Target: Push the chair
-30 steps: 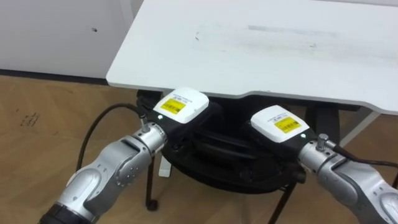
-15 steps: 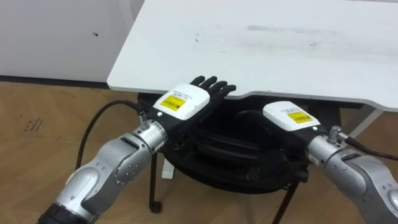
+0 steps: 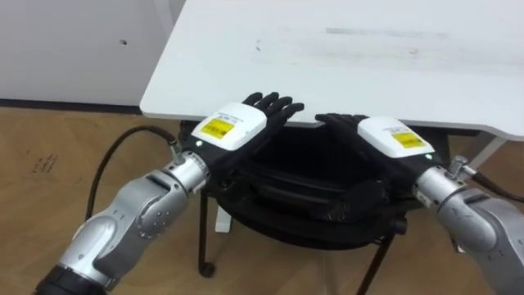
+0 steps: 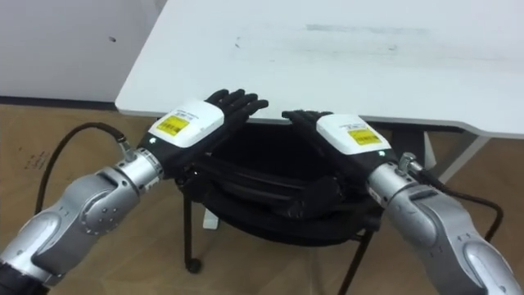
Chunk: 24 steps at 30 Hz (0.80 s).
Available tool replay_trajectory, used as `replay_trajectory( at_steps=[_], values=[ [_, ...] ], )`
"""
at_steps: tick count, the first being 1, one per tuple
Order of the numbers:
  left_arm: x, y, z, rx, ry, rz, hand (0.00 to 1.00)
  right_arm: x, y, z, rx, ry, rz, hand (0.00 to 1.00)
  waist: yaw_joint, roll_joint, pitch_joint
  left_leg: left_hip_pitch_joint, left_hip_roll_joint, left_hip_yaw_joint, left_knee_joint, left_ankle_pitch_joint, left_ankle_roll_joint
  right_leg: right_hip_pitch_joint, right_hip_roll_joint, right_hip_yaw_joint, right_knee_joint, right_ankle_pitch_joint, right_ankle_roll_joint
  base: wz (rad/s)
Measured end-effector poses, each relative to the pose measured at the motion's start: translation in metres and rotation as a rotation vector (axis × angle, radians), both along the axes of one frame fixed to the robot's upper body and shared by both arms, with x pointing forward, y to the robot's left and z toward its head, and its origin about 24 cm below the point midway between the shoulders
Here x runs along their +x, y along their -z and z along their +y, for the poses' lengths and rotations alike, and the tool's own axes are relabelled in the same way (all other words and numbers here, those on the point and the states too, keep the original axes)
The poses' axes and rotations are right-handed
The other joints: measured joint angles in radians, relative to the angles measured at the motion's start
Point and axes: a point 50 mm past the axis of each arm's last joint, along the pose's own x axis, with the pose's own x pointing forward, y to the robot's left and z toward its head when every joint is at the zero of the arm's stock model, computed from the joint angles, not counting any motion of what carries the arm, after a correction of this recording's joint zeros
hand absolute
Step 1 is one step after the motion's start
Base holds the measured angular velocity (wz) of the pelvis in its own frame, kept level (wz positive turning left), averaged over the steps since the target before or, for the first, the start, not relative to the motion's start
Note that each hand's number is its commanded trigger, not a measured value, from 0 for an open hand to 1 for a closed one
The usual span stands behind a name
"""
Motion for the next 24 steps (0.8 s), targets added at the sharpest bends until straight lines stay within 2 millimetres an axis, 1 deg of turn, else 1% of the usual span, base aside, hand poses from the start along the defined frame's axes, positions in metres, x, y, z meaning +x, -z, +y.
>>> replay_trajectory(
  at_steps=[1,2,3,4,5,6,7,8,9,10,11,12,14,15,16,17,18,19,20,21,22,23,24],
  values=[
    [0.001,-0.005,0.004,-0.008,-0.012,-0.029,0.0,0.0,-0.002,-0.003,0.008,0.014,-0.026,0.0,0.004,0.0,-0.0001,0.001,0.0,0.0,0.0,0.0,0.0,0.001,0.0,0.0,0.0,0.0,0.0,0.0],
    [0.004,-0.017,0.013,-0.035,-0.041,-0.098,0.0,0.002,-0.012,-0.014,0.032,0.071,-0.106,0.0,0.016,0.001,-0.0001,0.007,0.0,0.003,-0.003,0.0,0.0,0.004,-0.002,0.0,0.001,0.0,0.0,0.0],
    [0.005,-0.034,0.024,-0.102,-0.092,-0.215,0.0,0.004,-0.027,-0.03,0.057,0.153,-0.215,0.0,0.025,0.003,-0.0003,0.01,-0.001,0.004,-0.003,0.0,0.0,0.006,-0.002,0.001,-0.004,0.001,0.001,0.0],
    [0.006,-0.046,0.031,-0.146,-0.128,-0.292,0.0,0.004,-0.035,-0.039,0.069,0.198,-0.279,0.0,0.027,0.003,-0.0008,0.011,-0.001,0.004,-0.004,0.0,0.0,0.005,-0.002,0.0,-0.015,0.003,0.002,0.0],
    [0.004,-0.071,0.049,-0.22,-0.205,-0.46,0.0,0.001,-0.055,-0.058,0.087,0.287,-0.417,0.0,0.028,0.004,-0.0022,0.011,-0.003,0.004,-0.006,-0.001,0.002,0.006,-0.009,-0.003,-0.022,0.003,0.003,0.05],
    [0.001,-0.083,0.059,-0.253,-0.245,-0.541,0.0,-0.001,-0.065,-0.067,0.097,0.331,-0.487,0.0,0.027,0.004,-0.0039,0.011,-0.004,0.004,-0.007,-0.002,0.002,0.009,-0.01,-0.005,-0.027,0.003,0.005,0.0],
    [-0.006,-0.103,0.079,-0.319,-0.327,-0.692,0.0,-0.008,-0.083,-0.083,0.131,0.408,-0.626,0.0,0.025,0.002,-0.0067,0.022,-0.007,0.006,-0.011,-0.004,0.005,0.019,-0.01,-0.005,-0.031,0.002,0.008,0.03],
    [-0.014,-0.112,0.098,-0.366,-0.409,-0.811,0.0,-0.016,-0.095,-0.097,0.176,0.475,-0.744,0.0,0.016,0.001,-0.0144,0.031,-0.014,0.007,-0.013,-0.007,0.007,0.031,-0.01,-0.006,-0.032,-0.001,0.013,0.0],
    [-0.023,-0.115,0.115,-0.407,-0.488,-0.899,0.0,-0.026,-0.105,-0.111,0.232,0.544,-0.851,0.0,0.016,0.002,-0.0235,0.037,-0.016,0.012,-0.012,-0.016,0.008,0.04,-0.011,-0.005,-0.035,-0.001,0.014,0.0],
    [-0.029,-0.116,0.125,-0.424,-0.529,-0.936,0.0,-0.033,-0.108,-0.118,0.265,0.579,-0.901,0.0,0.016,0.002,-0.0237,0.041,-0.016,0.017,-0.01,-0.022,0.008,0.045,-0.012,-0.003,-0.035,-0.002,0.015,-0.08],
    [-0.042,-0.114,0.142,-0.456,-0.61,-0.991,0.0,-0.044,-0.112,-0.13,0.315,0.645,-0.984,0.0,0.012,0.002,-0.0238,0.047,-0.016,0.025,-0.006,-0.031,0.008,0.052,-0.014,-0.004,-0.032,-0.002,0.016,-0.06],
    [-0.048,-0.113,0.15,-0.472,-0.649,-1.016,0.0,-0.05,-0.114,-0.135,0.335,0.679,-1.022,0.0,0.009,0.002,-0.0237,0.049,-0.016,0.026,-0.006,-0.033,0.007,0.059,-0.014,-0.005,-0.03,-0.003,0.017,0.0],
    [-0.065,-0.109,0.172,-0.552,-0.767,-1.095,0.0,-0.069,-0.118,-0.153,0.441,0.799,-1.167,0.0,-0.004,0.003,-0.023,0.051,-0.013,0.025,-0.002,-0.04,0.009,0.056,-0.014,-0.004,-0.012,-0.003,0.017,0.1],
    [-0.072,-0.108,0.179,-0.58,-0.815,-1.129,0.0,-0.078,-0.12,-0.16,0.493,0.85,-1.235,0.0,-0.015,0.002,-0.0223,0.051,-0.013,0.025,0.002,-0.045,0.011,0.055,-0.013,0.0,-0.007,-0.003,0.017,0.12],
    [-0.075,-0.108,0.183,-0.592,-0.837,-1.15,0.0,-0.083,-0.121,-0.164,0.514,0.874,-1.27,0.0,-0.016,0.002,-0.0218,0.05,-0.012,0.026,0.005,-0.048,0.012,0.052,-0.013,0.007,-0.007,-0.003,0.017,0.0],
    [-0.084,-0.107,0.19,-0.609,-0.883,-1.192,0.0,-0.091,-0.124,-0.17,0.544,0.917,-1.342,0.0,-0.018,0.006,-0.0209,0.036,-0.01,0.024,0.021,-0.06,0.012,0.041,-0.011,0.025,-0.006,-0.003,0.018,-0.09],
    [-0.091,-0.106,0.197,-0.634,-0.925,-1.229,0.0,-0.103,-0.125,-0.177,0.562,0.969,-1.41,0.0,-0.018,0.011,-0.0174,0.026,-0.008,0.021,0.035,-0.072,0.014,0.041,-0.009,0.027,-0.006,-0.002,0.019,-0.06],
    [-0.095,-0.104,0.2,-0.65,-0.948,-1.242,0.0,-0.109,-0.124,-0.18,0.573,0.998,-1.433,0.0,-0.018,0.012,-0.0157,0.024,-0.009,0.02,0.037,-0.074,0.015,0.041,-0.009,0.028,-0.006,-0.002,0.019,0.0],
    [-0.102,-0.101,0.206,-0.677,-0.999,-1.261,0.0,-0.118,-0.118,-0.187,0.597,1.059,-1.465,0.0,-0.018,0.014,-0.0135,0.024,-0.009,0.02,0.038,-0.075,0.017,0.041,-0.01,0.028,-0.006,-0.001,0.022,0.0],
    [-0.106,-0.095,0.212,-0.702,-1.054,-1.267,0.0,-0.127,-0.109,-0.194,0.623,1.139,-1.487,0.0,-0.017,0.016,-0.0133,0.021,-0.009,0.02,0.044,-0.077,0.019,0.042,-0.01,0.028,-0.006,0.001,0.024,0.0],
    [-0.107,-0.091,0.214,-0.708,-1.082,-1.263,0.0,-0.13,-0.104,-0.196,0.632,1.181,-1.491,0.0,-0.018,0.017,-0.0137,0.017,-0.009,0.017,0.05,-0.079,0.02,0.041,-0.01,0.027,-0.006,0.001,0.024,0.04],
    [-0.11,-0.08,0.22,-0.737,-1.149,-1.233,0.0,-0.138,-0.09,-0.201,0.668,1.272,-1.48,0.0,-0.018,0.021,-0.012,0.012,-0.009,0.012,0.057,-0.08,0.022,0.04,-0.01,0.028,-0.007,0.001,0.025,0.05],
    [-0.115,-0.067,0.225,-0.766,-1.227,-1.186,0.0,-0.148,-0.074,-0.205,0.706,1.37,-1.442,0.0,-0.018,0.025,-0.0127,0.004,-0.009,0.012,0.065,-0.081,0.023,0.037,-0.009,0.029,-0.009,0.001,0.025,0.03]
  ],
)
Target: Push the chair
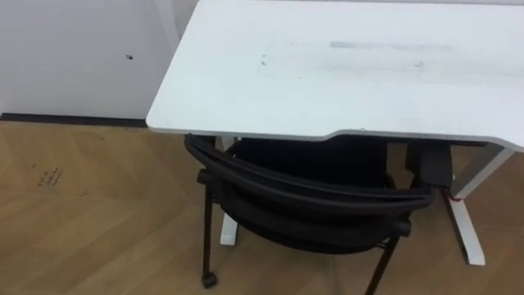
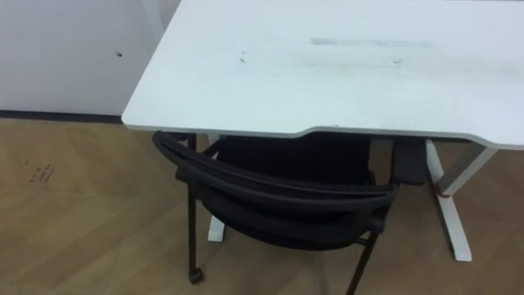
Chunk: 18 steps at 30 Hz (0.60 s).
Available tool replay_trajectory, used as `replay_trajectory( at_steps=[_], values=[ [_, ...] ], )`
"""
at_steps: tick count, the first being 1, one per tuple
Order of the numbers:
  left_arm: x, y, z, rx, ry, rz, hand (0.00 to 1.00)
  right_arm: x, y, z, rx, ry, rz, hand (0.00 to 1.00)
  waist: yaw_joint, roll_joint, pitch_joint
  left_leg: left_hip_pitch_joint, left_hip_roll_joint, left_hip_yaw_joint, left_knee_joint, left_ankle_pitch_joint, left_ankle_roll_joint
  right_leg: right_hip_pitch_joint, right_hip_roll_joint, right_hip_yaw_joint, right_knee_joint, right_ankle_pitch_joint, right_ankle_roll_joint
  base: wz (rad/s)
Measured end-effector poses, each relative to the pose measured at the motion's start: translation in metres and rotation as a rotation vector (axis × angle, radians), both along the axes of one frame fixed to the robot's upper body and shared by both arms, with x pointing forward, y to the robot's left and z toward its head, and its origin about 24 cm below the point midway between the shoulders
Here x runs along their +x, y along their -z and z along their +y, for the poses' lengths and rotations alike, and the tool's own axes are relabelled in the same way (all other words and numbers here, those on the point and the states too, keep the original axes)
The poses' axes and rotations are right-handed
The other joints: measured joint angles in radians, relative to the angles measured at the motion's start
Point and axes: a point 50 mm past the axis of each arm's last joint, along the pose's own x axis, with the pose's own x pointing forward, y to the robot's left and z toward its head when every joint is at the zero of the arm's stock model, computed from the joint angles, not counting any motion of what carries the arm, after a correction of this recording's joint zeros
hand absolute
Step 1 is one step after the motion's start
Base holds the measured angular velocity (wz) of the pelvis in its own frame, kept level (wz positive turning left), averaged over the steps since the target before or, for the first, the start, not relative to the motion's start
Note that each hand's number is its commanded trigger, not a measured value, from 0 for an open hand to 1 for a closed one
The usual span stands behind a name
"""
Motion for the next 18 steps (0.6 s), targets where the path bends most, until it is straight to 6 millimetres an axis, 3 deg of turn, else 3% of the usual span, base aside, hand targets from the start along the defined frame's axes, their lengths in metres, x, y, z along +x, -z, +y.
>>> replay_trajectory(
  at_steps=[1,3,7,9,10,12,14,15,18],
  values=[
    [-0.003,0.008,0.002,-0.038,-0.017,0.013,0.0,-0.005,0.009,-0.001,0.046,0.014,0.006,0.0,0.002,0.003,-0.0012,-0.004,0.0,0.0,0.003,0.0,0.001,-0.003,0.0,-0.001,0.0,0.0,0.0,0.0],
    [-0.015,0.04,0.009,-0.181,-0.086,0.092,0.0,-0.024,0.045,-0.004,0.23,0.08,0.042,0.0,0.004,0.012,-0.0014,-0.012,0.002,0.0,0.005,0.001,-0.002,-0.015,0.0,-0.002,0.009,0.0,0.001,0.0],
    [-0.033,0.089,0.013,-0.378,-0.157,0.226,0.0,-0.05,0.104,0.002,0.513,0.152,0.12,0.0,0.007,0.012,0.0,-0.013,-0.007,-0.014,-0.001,0.011,-0.003,-0.017,-0.003,-0.001,-0.005,-0.007,0.005,-0.02],
    [-0.044,0.131,0.006,-0.526,-0.158,0.394,0.0,-0.072,0.153,0.012,0.733,0.179,0.249,0.0,0.006,0.026,-0.0123,-0.005,-0.009,-0.011,-0.01,0.016,-0.002,-0.016,-0.008,0.0,-0.006,-0.01,0.01,0.0],
    [-0.048,0.142,0.003,-0.562,-0.156,0.441,0.0,-0.079,0.165,0.017,0.796,0.18,0.279,0.0,0.006,0.026,-0.0135,0.002,-0.009,-0.011,-0.018,0.019,0.0,-0.013,-0.01,0.001,-0.004,-0.011,0.011,-0.04],
    [-0.069,0.191,-0.017,-0.718,-0.134,0.676,0.0,-0.103,0.219,0.044,1.09,0.168,0.395,0.0,0.009,0.026,-0.0131,0.032,-0.013,0.001,-0.052,0.031,0.002,-0.001,-0.016,0.021,-0.004,-0.011,0.012,-0.13],
    [-0.092,0.224,-0.034,-0.845,-0.112,0.852,0.0,-0.122,0.249,0.067,1.286,0.157,0.455,0.0,0.004,0.023,-0.0138,0.043,-0.013,0.005,-0.057,0.031,0.001,0.006,-0.017,0.025,-0.006,-0.011,0.012,-0.14],
    [-0.108,0.241,-0.045,-0.929,-0.101,0.945,0.0,-0.137,0.263,0.08,1.388,0.159,0.492,0.0,0.004,0.02,-0.0153,0.051,-0.012,0.013,-0.064,0.03,0.0,0.007,-0.019,0.032,-0.005,-0.013,0.011,-0.13],
    [-0.135,0.265,-0.058,-1.088,-0.074,1.101,0.0,-0.163,0.28,0.104,1.562,0.12,0.571,0.0,-0.008,0.014,-0.0109,0.046,-0.011,0.018,-0.06,0.027,-0.004,0.004,-0.018,0.025,-0.006,-0.017,0.007,-0.03]
  ],
)
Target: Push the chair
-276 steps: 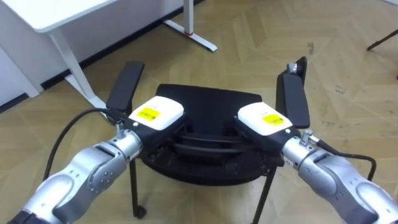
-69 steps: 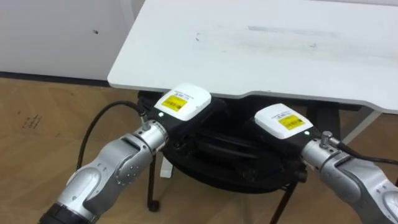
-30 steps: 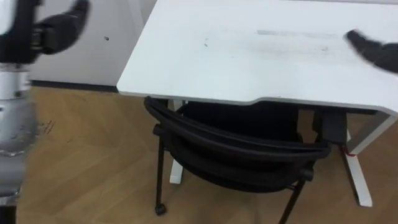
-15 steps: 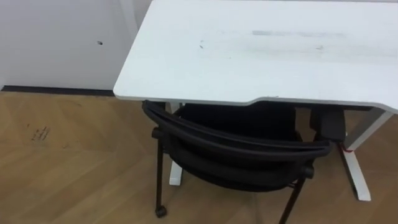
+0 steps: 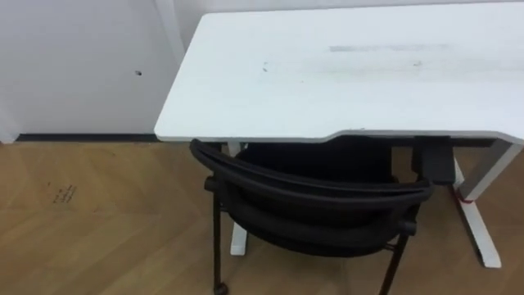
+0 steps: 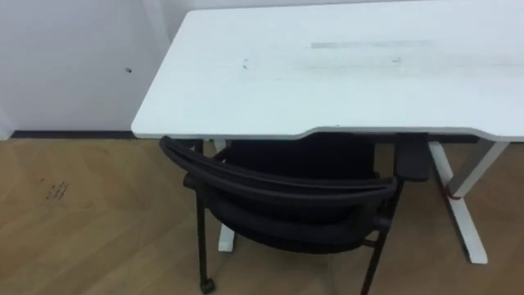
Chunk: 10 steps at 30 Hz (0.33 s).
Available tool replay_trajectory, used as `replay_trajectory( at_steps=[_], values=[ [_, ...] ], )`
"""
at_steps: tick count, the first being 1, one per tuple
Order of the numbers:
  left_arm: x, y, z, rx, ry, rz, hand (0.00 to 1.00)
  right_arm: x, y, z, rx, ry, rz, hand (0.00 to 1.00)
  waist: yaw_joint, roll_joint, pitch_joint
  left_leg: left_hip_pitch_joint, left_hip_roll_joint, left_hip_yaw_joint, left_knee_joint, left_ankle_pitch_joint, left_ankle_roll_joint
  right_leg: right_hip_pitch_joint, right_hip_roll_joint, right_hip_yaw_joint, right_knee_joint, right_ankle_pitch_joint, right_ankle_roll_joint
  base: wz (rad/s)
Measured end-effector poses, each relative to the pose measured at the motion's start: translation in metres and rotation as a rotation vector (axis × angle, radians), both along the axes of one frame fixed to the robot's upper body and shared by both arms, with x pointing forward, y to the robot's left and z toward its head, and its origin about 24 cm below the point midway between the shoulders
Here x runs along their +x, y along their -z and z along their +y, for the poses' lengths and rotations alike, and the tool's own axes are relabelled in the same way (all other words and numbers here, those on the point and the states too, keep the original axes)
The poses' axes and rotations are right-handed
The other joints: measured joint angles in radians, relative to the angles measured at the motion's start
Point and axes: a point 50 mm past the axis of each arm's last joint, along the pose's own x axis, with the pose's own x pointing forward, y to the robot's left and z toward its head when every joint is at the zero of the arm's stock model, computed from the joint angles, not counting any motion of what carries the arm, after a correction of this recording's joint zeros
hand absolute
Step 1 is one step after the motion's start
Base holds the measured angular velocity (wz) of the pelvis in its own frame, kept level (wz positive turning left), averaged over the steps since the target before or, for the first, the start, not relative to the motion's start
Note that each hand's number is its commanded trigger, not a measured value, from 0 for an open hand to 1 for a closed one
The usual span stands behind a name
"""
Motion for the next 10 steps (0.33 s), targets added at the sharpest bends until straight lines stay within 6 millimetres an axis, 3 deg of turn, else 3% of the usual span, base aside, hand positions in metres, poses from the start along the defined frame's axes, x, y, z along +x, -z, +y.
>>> replay_trajectory(
  at_steps=[4,6,10],
  values=[
    [-0.02,0.016,-0.012,-0.156,0.019,0.105,0.0,-0.012,0.01,0.017,0.155,-0.043,-0.013,0.0,0.004,-0.004,0.0017,0.002,0.001,0.003,0.013,-0.01,-0.004,0.001,0.002,0.012,0.002,-0.004,-0.001,-0.09],
    [-0.03,0.025,-0.022,-0.247,0.033,0.166,0.0,-0.001,0.017,0.026,0.243,-0.078,-0.057,0.0,0.0,-0.008,0.0021,0.004,0.001,0.012,0.013,-0.012,-0.005,0.001,0.001,0.022,0.002,-0.005,-0.002,-0.09],
    [-0.029,0.033,-0.039,-0.358,0.101,0.21,0.0,0.028,0.026,0.038,0.344,-0.201,-0.121,0.0,0.008,-0.015,0.003,0.007,0.003,0.023,0.013,-0.011,-0.005,-0.001,0.001,0.028,0.0,-0.006,-0.002,-0.06]
  ],
)
